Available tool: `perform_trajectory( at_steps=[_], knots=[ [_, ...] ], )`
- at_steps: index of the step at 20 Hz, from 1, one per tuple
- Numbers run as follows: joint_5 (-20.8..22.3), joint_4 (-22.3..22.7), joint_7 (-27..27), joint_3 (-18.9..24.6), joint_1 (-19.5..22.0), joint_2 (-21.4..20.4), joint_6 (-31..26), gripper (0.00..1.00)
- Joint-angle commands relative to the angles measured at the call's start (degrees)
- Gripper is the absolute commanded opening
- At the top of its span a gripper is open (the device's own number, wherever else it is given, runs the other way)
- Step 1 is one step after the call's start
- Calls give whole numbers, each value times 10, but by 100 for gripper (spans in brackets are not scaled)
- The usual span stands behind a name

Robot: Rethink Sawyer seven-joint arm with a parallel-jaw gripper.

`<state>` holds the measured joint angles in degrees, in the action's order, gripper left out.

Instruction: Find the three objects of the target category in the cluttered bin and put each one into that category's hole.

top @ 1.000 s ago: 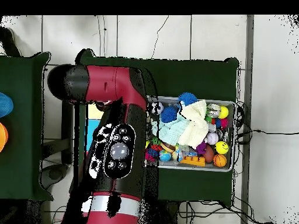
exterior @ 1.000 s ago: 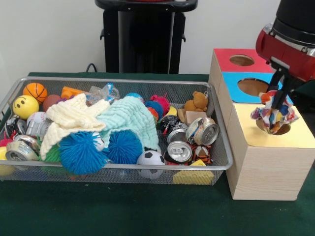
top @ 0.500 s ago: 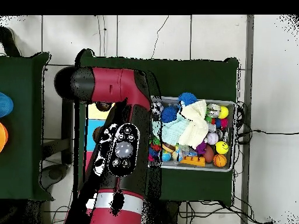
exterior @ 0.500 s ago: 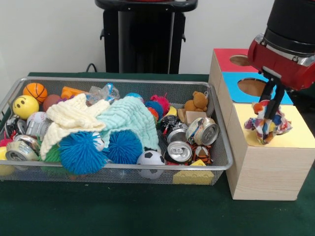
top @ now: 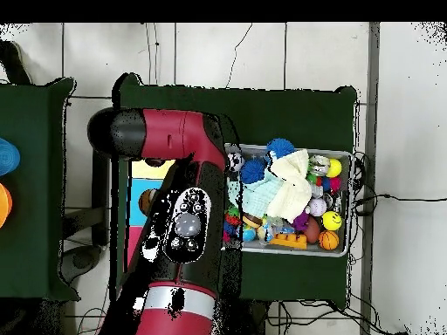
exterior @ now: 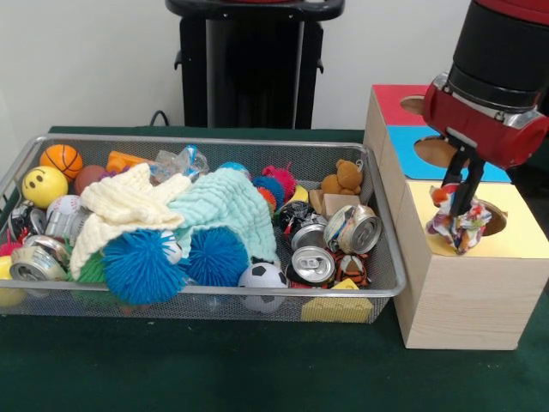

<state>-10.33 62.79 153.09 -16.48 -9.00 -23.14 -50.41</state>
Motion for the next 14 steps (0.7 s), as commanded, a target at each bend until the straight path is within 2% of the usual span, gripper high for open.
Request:
perform_trajectory(
  at_steps=[1, 10, 14],
  knots=[
    [-29, 86, 45, 75, 1, 4, -4, 0],
    [-34, 128, 54, 73, -2, -2, 42, 0],
    [-46, 132, 72, 73, -13, -4, 40, 0]
  ],
)
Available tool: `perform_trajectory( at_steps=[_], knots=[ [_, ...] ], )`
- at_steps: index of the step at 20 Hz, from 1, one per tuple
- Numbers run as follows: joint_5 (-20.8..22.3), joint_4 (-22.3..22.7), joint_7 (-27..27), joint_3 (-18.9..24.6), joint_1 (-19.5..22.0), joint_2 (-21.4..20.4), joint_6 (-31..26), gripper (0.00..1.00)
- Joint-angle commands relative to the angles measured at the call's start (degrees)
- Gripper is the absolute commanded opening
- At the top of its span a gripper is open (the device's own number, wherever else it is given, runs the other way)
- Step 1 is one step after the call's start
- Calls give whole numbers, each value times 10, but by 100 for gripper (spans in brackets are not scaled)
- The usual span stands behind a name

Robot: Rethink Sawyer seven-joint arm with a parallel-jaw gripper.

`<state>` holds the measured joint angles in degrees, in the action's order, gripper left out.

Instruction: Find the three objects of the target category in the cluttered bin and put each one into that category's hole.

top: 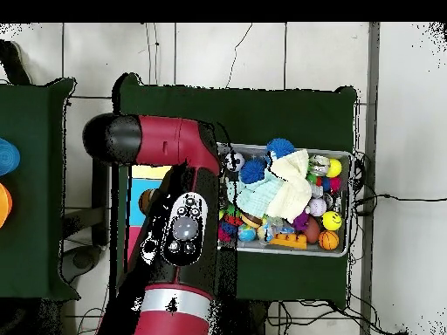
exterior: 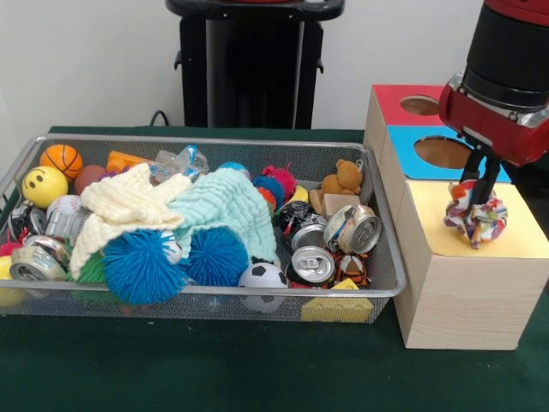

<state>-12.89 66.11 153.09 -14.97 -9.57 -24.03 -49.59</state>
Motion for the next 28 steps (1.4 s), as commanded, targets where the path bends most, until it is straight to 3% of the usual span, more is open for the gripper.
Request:
perform_trajectory(
  at_steps=[1, 13, 22, 28],
  knots=[
    [-22, 100, 72, 58, -8, 5, 33, 0],
    [-21, 126, 39, 65, 5, 4, 54, 0],
    [-37, 143, 43, 78, 2, -11, 36, 0],
    [-35, 132, 40, 82, 6, 6, 43, 0]
  ],
)
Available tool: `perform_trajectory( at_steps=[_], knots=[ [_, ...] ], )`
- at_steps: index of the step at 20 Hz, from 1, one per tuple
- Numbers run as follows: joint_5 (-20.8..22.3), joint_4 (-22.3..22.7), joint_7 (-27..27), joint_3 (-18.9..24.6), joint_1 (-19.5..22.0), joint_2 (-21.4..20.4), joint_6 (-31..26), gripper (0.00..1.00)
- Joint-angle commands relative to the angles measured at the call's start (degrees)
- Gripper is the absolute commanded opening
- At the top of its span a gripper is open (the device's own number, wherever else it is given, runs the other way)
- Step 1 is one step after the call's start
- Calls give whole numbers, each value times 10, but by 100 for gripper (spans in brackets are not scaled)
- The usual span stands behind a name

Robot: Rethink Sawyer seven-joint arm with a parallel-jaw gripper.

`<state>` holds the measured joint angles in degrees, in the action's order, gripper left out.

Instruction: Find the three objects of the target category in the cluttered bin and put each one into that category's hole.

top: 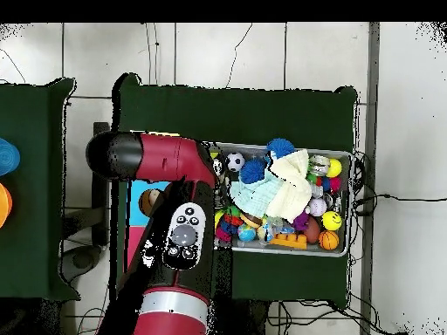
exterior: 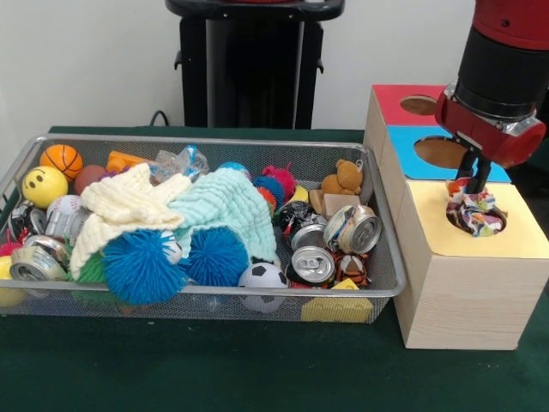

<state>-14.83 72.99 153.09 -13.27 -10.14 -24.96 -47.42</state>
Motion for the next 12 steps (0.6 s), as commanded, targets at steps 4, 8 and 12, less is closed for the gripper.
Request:
perform_trajectory(
  at_steps=[4, 8, 12],
  knots=[
    [-10, 63, 50, 59, 10, 29, 49, 0],
    [-6, 59, 52, 57, 11, 39, 65, 0],
    [-10, 47, 65, 56, 8, 52, 76, 0]
  ],
)
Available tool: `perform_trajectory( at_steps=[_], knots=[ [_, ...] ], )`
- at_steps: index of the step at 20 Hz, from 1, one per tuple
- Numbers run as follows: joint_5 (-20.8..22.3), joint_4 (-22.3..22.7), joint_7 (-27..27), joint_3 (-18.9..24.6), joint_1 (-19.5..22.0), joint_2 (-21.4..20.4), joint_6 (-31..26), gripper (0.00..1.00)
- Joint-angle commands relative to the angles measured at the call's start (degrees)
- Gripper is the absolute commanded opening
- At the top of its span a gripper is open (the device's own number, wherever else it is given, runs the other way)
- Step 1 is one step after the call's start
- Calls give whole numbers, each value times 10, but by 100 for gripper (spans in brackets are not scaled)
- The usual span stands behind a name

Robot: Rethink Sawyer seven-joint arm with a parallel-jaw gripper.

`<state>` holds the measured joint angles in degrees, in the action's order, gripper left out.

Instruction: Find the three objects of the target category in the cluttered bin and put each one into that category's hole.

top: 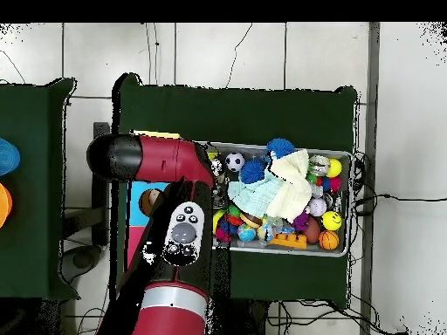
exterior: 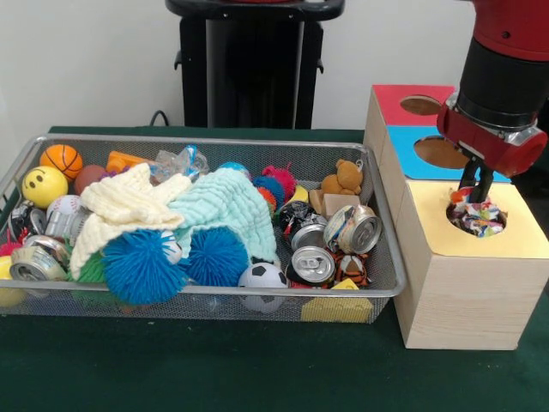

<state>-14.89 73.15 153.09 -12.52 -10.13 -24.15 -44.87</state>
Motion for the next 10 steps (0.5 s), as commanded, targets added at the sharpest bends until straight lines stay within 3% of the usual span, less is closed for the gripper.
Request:
perform_trajectory(
  at_steps=[1, 10],
  knots=[
    [-10, 40, 69, 49, 7, 49, 56, 0],
    [-16, 10, 96, 39, -2, 84, 98, 0]
  ],
)
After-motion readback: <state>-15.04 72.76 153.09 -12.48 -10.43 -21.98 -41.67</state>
